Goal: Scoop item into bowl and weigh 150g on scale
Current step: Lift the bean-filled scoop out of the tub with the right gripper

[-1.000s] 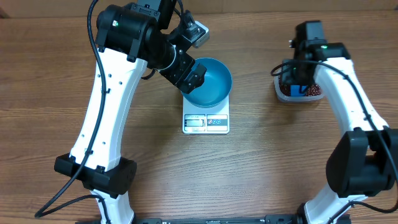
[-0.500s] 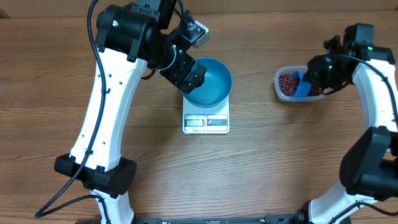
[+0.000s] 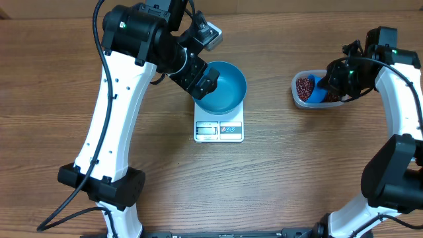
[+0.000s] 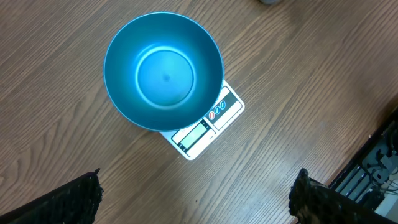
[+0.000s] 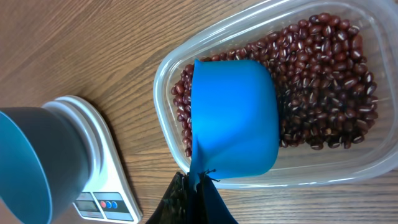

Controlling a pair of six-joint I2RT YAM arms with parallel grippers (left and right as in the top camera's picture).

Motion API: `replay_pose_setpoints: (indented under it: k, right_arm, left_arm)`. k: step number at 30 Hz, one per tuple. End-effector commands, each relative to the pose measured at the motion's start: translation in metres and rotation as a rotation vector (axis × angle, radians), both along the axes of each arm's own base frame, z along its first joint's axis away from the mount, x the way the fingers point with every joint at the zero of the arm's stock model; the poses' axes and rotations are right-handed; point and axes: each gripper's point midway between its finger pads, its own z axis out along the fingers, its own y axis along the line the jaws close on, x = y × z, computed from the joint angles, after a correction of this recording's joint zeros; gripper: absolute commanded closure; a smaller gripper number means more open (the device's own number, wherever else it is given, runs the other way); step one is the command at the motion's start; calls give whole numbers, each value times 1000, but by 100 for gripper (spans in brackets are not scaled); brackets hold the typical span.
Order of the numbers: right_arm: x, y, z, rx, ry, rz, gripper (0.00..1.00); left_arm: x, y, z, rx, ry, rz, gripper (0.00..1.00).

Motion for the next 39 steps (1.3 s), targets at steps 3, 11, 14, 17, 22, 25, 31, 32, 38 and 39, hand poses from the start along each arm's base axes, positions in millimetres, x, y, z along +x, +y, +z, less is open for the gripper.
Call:
replay_pose_setpoints:
  k: [3,11,14,17,22,25,31,32,38,39]
  right_arm:
    - [0,11,8,93,8,-42,96]
    - [-3,-2,7,105,27,-101,96]
    - [-4,-8,7,106,31,-117,96]
    - [-5,-13,7,106,33,-126,96]
    - [-7,-18,4,109,45,-139,96]
    - [-8,-21,4,109,44,-145,96]
    - [-7,-28,10,174,21,-163,96]
    - [-8,-30,10,175,21,-168,96]
    - [-9,-33,20,259,-15,-158,96]
    - [-9,-33,22,278,-26,-150,96]
  left_arm:
    - [0,-2,-2,-4,3,-18,0]
    - [0,-2,-2,-4,3,-19,0]
    - [0,-2,-2,-4,4,-18,0]
    - [0,-2,-2,-4,4,-18,1]
    - [0,-2,-2,-4,3,-19,1]
    - [0,-2,-2,-4,3,-19,0]
    - [0,-2,-2,-4,4,-19,1]
    - [0,-2,-2,-4,4,-18,1]
    - [0,-2,-2,-4,3,-18,0]
    - [0,-2,-2,-4,3,-18,1]
